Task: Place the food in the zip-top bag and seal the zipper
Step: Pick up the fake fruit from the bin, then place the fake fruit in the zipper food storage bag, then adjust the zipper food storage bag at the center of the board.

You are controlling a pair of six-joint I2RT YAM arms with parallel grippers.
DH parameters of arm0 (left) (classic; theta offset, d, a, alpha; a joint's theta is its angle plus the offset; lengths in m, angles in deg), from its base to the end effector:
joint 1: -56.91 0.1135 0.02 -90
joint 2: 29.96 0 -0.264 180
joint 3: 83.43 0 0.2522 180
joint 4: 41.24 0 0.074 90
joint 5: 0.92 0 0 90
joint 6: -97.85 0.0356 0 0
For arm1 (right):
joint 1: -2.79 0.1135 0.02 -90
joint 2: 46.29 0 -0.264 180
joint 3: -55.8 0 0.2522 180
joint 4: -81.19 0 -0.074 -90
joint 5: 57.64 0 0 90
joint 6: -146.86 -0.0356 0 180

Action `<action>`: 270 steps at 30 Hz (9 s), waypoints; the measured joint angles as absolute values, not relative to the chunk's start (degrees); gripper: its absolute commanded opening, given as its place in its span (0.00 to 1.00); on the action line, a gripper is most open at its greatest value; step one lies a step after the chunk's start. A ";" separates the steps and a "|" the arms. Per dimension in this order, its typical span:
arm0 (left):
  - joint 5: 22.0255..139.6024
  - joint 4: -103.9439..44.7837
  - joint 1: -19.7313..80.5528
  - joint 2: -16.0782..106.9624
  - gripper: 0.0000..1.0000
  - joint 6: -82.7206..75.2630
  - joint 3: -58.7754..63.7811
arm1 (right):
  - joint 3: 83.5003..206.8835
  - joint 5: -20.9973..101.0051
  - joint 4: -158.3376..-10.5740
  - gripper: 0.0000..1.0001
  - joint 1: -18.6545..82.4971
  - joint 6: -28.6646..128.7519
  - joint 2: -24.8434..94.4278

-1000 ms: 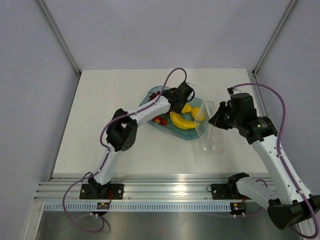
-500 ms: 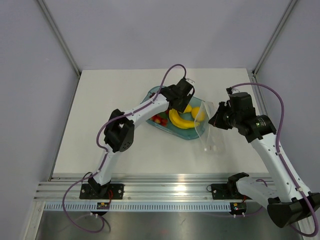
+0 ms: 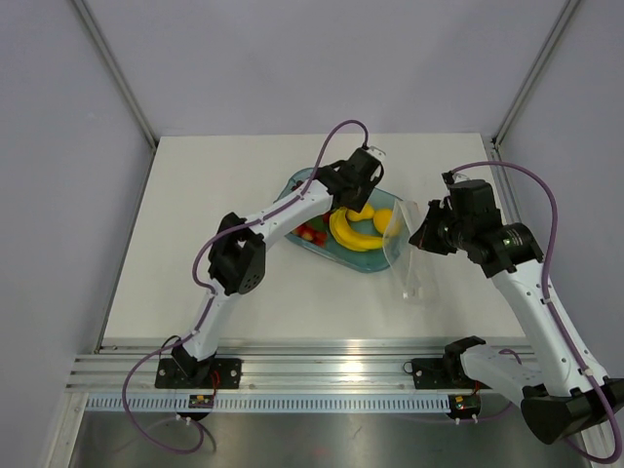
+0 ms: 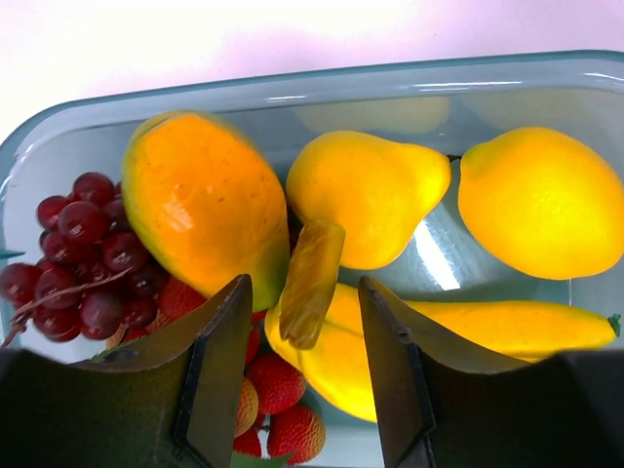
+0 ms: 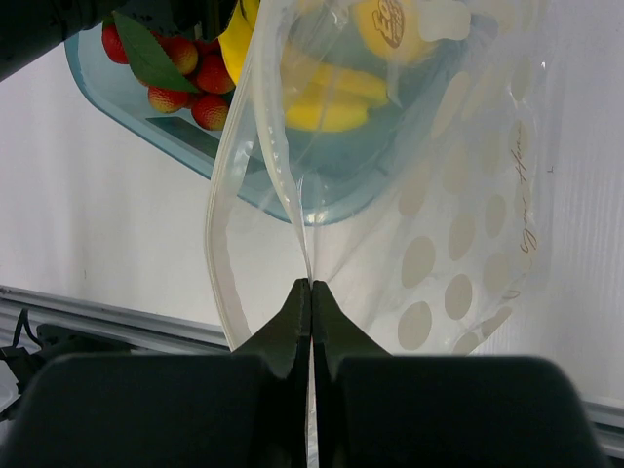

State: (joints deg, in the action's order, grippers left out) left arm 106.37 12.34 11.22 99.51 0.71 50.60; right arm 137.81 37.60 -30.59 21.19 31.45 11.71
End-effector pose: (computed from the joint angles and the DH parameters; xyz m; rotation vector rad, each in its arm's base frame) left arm 0.3639 -0.3576 0.2558 0.6561 2.2846 -0.0714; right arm 0.1782 0.0627 0.3637 0.1000 2.3880 0.4779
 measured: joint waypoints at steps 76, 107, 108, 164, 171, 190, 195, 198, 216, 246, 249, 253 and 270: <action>137.72 25.65 -2.53 80.86 0.00 17.76 52.13 | 135.97 46.62 -48.47 0.00 21.97 23.36 23.82; 133.67 26.87 -2.86 85.60 0.00 12.71 53.33 | 135.05 49.18 -57.54 0.00 28.31 16.91 25.98; 132.73 27.05 -2.75 85.60 0.00 12.10 53.33 | 134.88 49.40 -57.76 0.00 28.31 16.65 25.98; 108.58 20.12 0.64 72.82 0.00 -5.41 36.74 | 109.24 48.57 -96.27 0.00 29.36 5.88 8.47; 102.86 18.65 3.22 72.80 0.00 -6.96 35.94 | 105.44 48.35 -106.09 0.00 29.36 4.00 9.57; 91.10 13.19 7.59 69.89 0.40 -11.70 30.76 | 101.79 48.37 -122.20 0.00 29.25 1.42 13.57; 89.00 13.36 9.56 70.41 0.45 -11.83 32.07 | 101.76 48.33 -123.20 0.00 28.71 1.42 13.89; 87.67 13.91 10.56 70.74 0.50 -11.42 33.31 | 101.79 48.31 -124.32 0.00 28.40 1.42 14.66; 78.46 14.76 22.06 65.58 0.66 -12.79 30.91 | 105.17 50.47 -123.09 0.00 26.69 1.66 17.02; 59.69 2.39 22.91 68.08 0.48 -20.64 13.40 | 105.17 51.63 -112.01 0.00 26.30 4.19 6.70; 59.89 2.50 22.56 68.58 0.28 -20.73 13.40 | 105.20 51.61 -111.20 0.00 26.30 4.50 5.63; 60.43 2.74 22.56 68.60 0.00 -20.40 13.44 | 105.41 51.48 -107.90 0.00 26.30 5.68 3.38; 62.77 7.86 14.48 68.40 0.00 -20.22 32.11 | 133.26 27.81 -55.66 0.00 26.04 26.25 0.89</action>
State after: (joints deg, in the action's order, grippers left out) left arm 62.77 7.86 14.48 68.40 -20.22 32.11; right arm 133.26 27.81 -55.66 26.04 26.25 0.89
